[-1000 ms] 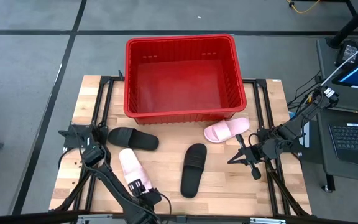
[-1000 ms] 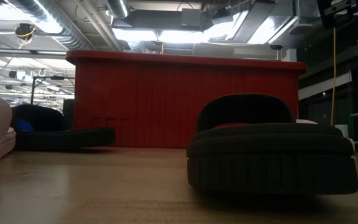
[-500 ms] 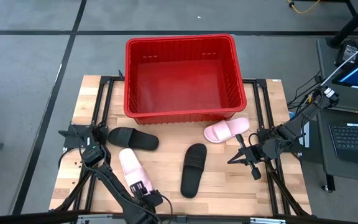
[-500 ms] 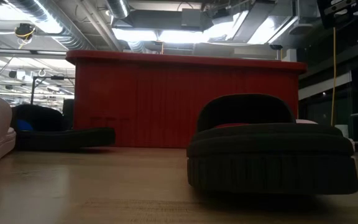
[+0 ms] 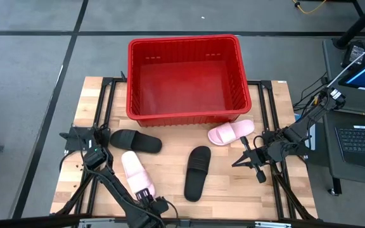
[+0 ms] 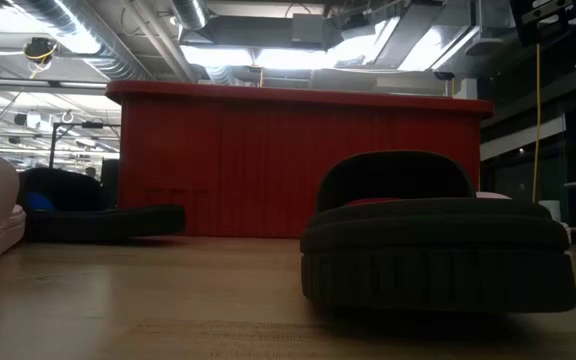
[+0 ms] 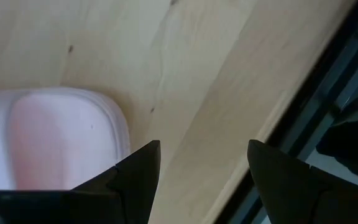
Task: Pick and place slides into bin
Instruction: Put the top pink slide into the red bin
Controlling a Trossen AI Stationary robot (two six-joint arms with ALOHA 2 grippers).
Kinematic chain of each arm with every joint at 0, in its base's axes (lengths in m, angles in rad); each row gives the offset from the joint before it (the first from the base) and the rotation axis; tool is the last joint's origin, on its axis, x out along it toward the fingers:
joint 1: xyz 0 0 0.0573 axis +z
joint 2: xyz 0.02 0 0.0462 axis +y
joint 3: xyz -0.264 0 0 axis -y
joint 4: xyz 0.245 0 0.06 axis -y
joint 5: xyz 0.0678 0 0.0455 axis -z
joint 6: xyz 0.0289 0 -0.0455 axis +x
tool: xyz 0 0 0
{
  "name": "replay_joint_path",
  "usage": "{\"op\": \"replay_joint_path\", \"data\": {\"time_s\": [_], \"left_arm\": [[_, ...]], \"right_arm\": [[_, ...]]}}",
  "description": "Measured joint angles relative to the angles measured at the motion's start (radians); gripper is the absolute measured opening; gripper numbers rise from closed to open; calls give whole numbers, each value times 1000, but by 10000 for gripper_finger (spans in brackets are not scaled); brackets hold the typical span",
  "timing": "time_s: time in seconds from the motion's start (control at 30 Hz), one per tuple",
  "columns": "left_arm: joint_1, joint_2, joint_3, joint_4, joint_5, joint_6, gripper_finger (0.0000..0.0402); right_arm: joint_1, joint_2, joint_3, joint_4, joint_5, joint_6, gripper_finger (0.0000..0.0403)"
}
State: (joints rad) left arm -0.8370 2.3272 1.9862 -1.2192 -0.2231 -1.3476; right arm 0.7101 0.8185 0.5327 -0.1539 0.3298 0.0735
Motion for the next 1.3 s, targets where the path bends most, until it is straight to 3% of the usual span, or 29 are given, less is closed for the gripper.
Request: {"op": "replay_joint_path", "data": {"time_s": [0.23, 0.9, 1.13, 1.3], "left_arm": [[12, 0, 3, -10, 85, -2, 235], [97, -5, 6, -27, 77, 223, 235], [101, -5, 6, -225, 70, 205, 235], [91, -5, 6, -229, 68, 184, 235]], "right_arm": [[0, 0, 0, 0, 0, -2, 5], [0, 0, 0, 0, 0, -1, 5], [0, 0, 0, 0, 0, -3, 5], [0, 0, 0, 0, 0, -3, 5]]}}
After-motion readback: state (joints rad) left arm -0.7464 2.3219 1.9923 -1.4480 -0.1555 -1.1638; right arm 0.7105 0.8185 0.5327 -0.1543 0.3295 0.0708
